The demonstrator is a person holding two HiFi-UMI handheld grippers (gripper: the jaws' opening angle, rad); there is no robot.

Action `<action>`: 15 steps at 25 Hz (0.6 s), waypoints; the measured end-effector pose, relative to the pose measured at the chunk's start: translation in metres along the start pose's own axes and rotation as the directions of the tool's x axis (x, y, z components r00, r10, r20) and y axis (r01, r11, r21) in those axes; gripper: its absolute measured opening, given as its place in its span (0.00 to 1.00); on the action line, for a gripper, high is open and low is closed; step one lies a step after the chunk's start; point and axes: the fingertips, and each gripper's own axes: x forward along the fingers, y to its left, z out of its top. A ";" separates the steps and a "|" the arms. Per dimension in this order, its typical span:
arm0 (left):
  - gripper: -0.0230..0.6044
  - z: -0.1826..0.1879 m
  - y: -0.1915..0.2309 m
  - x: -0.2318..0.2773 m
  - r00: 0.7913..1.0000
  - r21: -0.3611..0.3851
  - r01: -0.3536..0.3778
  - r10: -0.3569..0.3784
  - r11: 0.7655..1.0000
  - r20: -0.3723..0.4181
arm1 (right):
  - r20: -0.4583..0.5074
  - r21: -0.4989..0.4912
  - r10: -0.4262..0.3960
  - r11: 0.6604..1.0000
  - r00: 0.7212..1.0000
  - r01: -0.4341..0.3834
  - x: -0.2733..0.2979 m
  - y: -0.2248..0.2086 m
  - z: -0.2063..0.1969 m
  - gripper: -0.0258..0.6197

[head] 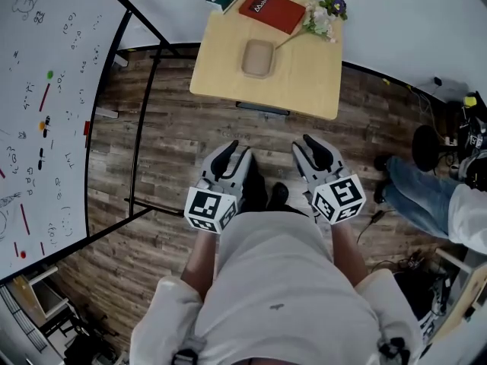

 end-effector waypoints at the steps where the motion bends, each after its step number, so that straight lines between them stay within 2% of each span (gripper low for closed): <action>1: 0.21 0.002 0.005 0.002 1.000 -0.001 0.002 -0.002 1.000 0.000 | -0.001 0.006 0.001 1.000 1.000 -0.001 0.005 -0.001 0.002 0.23; 11: 0.21 0.021 0.045 0.030 0.999 -0.016 0.042 -0.041 0.999 0.024 | 0.018 0.008 -0.018 1.000 1.000 0.018 0.048 -0.013 0.028 0.24; 15: 0.21 0.029 0.056 0.043 0.998 0.000 0.059 -0.059 0.998 0.030 | 0.023 -0.006 -0.030 1.000 0.999 0.030 0.064 -0.020 0.039 0.24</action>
